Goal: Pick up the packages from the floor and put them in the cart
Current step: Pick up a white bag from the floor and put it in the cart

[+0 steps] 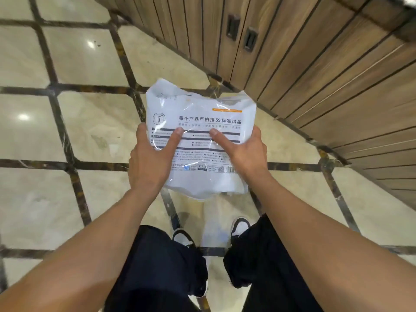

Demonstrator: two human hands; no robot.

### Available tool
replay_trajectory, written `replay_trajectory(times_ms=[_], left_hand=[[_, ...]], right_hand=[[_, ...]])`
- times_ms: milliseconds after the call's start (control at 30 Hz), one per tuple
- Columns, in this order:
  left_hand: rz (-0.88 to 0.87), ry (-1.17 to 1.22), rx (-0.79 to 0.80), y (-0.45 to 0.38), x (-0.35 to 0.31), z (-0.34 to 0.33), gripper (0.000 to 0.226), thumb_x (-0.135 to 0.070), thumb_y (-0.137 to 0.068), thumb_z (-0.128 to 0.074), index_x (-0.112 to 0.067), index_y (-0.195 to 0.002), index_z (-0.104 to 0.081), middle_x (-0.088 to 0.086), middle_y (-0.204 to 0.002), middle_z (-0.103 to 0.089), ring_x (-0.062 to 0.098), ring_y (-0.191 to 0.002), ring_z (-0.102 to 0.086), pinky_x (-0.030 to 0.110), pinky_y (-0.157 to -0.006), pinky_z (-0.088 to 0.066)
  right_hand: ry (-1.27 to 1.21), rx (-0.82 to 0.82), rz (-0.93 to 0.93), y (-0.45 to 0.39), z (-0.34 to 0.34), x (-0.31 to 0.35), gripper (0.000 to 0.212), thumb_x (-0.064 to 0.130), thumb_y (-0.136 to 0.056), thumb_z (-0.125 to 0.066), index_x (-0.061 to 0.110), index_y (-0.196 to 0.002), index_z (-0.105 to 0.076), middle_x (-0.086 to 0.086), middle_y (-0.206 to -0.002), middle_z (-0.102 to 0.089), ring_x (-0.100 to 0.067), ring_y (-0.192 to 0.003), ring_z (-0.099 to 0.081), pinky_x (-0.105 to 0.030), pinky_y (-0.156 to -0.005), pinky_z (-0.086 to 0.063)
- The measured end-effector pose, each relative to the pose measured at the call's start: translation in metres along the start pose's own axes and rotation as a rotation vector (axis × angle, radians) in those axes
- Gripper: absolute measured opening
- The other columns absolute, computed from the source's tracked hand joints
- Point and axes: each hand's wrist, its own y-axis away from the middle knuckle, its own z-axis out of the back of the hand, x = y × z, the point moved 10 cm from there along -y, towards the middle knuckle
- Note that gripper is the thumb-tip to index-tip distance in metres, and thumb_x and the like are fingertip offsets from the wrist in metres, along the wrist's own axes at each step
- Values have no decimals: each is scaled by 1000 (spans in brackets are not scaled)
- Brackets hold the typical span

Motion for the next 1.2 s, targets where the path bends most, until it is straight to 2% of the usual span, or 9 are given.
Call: replay_trajectory(times_ms=[100, 233, 467, 600, 667, 767, 900, 1033, 1200], left_hand=[[-27, 35, -57, 35, -92, 79, 75, -82, -82, -57, -26, -131, -48, -6, -110, -69, 24, -95, -66, 40, -81, -52], [-92, 105, -115, 74, -219, 175, 70, -84, -79, -57, -27, -119, -55, -7, -107, -69, 26, -96, -67, 44, -87, -56], [-292, 182, -154, 142, -418, 289, 69, -83, -80, -59, -26, -120, -60, 1, -111, -71, 33, -105, -66, 40, -85, -49], [-432, 226, -105, 183, -501, 318, 72, -85, -78, -58, -28, -122, -61, 4, -118, -72, 34, -112, -65, 43, -95, -50], [-527, 241, -70, 205, -537, 324, 77, -88, -75, -56, -29, -126, -60, 1, -119, -71, 32, -113, -65, 46, -97, -51], [-669, 256, 14, 240, -587, 320, 77, -89, -74, -56, -28, -121, -63, -4, -113, -71, 28, -107, -66, 45, -92, -52], [-850, 263, 182, 306, -643, 295, 72, -84, -79, -59, -27, -123, -62, -8, -108, -71, 23, -99, -66, 38, -79, -48], [-993, 241, 374, 389, -677, 252, 72, -85, -81, -55, -32, -129, -57, -18, -102, -65, 21, -99, -64, 38, -78, -47], [-1133, 223, 564, 518, -706, 188, 80, -91, -73, -53, -31, -125, -61, -9, -106, -68, 25, -97, -64, 39, -81, -49]], right_hand=[[10, -21, 121, 45, 58, 104, 96, 86, -54, -79, 30, -130, -60, 12, -114, -74, -13, -108, -70, -37, -92, -60], [-1, -43, 271, 101, 145, 244, 85, 77, -65, -83, 27, -130, -60, 16, -111, -73, 6, -92, -66, 3, -63, -43], [-44, -175, 466, 192, 294, 417, 92, 89, -56, -76, 30, -126, -67, 13, -114, -77, -7, -104, -73, -34, -88, -59], [-44, -265, 575, 255, 374, 470, 62, 70, -74, -82, 33, -122, -69, 18, -108, -75, 13, -90, -67, -11, -75, -51], [-43, -344, 609, 284, 411, 480, 59, 70, -76, -81, 35, -121, -68, 20, -107, -73, 19, -90, -65, -7, -80, -51], [-71, -508, 595, 331, 465, 475, 91, 90, -62, -72, 34, -133, -64, 15, -121, -75, -5, -110, -71, -33, -95, -57], [-100, -715, 550, 402, 534, 441, 76, 81, -70, -75, 35, -130, -68, 17, -119, -76, -3, -110, -70, -18, -84, -51], [-115, -886, 474, 476, 595, 393, 77, 89, -65, -72, 40, -124, -68, 22, -116, -75, 1, -110, -69, -30, -97, -57], [-135, -1086, 369, 576, 666, 307, 70, 83, -72, -73, 38, -126, -69, 21, -114, -76, 3, -105, -69, -10, -75, -46]])
